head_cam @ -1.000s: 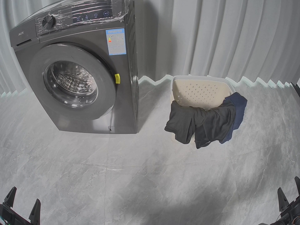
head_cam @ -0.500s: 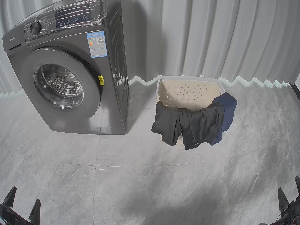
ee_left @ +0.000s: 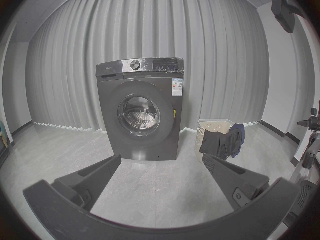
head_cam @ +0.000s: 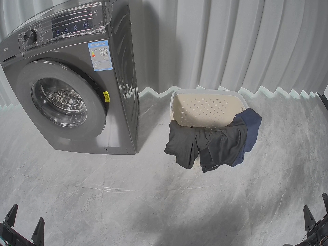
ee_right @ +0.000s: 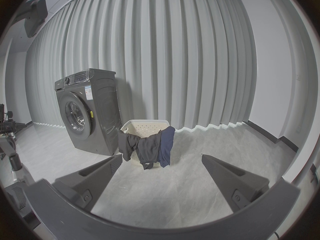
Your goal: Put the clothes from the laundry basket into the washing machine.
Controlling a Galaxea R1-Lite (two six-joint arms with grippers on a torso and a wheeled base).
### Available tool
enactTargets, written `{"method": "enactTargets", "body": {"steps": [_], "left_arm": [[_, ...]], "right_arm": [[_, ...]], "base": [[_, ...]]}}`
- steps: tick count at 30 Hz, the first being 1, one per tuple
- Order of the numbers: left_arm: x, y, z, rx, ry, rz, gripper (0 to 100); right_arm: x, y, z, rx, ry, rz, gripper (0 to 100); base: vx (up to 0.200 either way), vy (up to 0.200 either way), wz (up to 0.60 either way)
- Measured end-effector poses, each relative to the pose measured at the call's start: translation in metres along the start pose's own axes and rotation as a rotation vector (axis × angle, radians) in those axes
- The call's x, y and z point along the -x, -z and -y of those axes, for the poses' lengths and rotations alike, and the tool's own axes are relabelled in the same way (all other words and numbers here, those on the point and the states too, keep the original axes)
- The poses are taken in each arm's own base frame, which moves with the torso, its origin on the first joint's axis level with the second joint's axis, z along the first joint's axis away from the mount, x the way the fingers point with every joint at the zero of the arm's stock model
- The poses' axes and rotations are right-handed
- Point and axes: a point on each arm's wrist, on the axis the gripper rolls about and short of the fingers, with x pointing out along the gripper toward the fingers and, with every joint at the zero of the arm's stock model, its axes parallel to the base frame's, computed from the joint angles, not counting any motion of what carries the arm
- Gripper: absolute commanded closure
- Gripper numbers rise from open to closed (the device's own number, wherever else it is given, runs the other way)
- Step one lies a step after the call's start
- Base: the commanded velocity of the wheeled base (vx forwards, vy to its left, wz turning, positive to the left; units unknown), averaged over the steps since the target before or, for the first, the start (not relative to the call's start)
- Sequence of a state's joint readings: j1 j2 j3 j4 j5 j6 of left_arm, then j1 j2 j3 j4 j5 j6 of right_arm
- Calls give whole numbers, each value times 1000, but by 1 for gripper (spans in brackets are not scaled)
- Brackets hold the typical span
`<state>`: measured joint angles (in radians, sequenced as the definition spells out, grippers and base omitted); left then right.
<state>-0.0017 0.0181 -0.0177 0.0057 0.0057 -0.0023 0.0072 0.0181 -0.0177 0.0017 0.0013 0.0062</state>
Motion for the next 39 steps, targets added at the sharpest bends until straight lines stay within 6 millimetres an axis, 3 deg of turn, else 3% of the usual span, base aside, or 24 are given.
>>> {"method": "enactTargets", "body": {"steps": [25, 39], "left_arm": [[0, 0, 0, 3, 0, 1, 0], [0, 0, 0, 4, 1, 1, 0]], "right_arm": [[0, 0, 0, 0, 0, 0, 0], [0, 0, 0, 0, 0, 0, 0]], "base": [[0, -192, 0], [29, 0, 0]]}}
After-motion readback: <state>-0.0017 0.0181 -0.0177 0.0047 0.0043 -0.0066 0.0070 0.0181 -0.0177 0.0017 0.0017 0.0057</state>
